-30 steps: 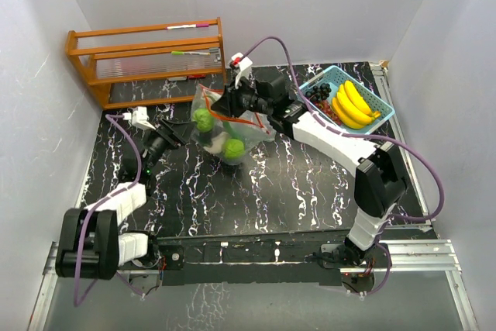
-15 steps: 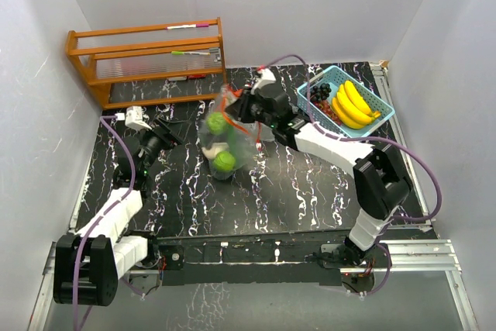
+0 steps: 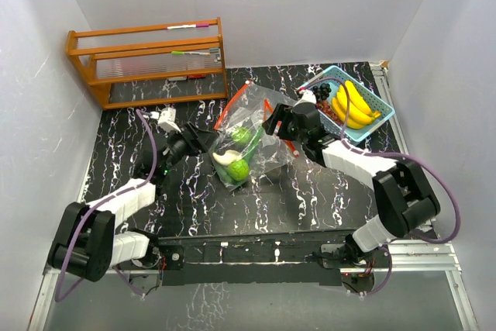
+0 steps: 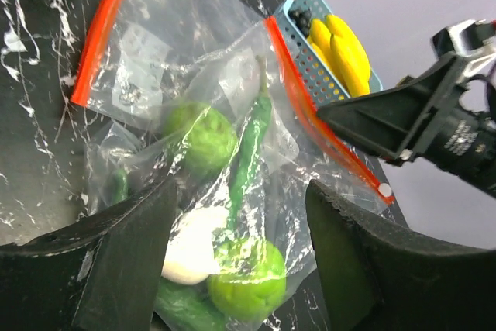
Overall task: Open the zip-top bag and remove the fake food
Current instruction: Pick up the food from the center of the board.
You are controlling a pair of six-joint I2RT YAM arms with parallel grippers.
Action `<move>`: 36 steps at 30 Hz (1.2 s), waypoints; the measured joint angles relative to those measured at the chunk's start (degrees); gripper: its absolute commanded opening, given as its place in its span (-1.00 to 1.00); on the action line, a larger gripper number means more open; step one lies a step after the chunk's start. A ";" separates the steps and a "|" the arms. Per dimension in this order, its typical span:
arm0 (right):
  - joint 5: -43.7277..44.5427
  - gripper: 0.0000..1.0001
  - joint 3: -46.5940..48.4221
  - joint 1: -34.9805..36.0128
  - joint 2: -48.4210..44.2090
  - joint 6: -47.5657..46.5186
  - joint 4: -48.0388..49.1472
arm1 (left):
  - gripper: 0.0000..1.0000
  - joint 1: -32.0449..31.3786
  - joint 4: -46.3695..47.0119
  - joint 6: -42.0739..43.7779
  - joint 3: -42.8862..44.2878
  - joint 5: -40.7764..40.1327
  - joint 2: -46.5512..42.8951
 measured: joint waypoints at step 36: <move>-25.99 -0.85 -4.46 3.89 -3.87 -9.05 5.64 | 0.72 -15.39 -8.81 -0.04 19.17 -7.02 10.84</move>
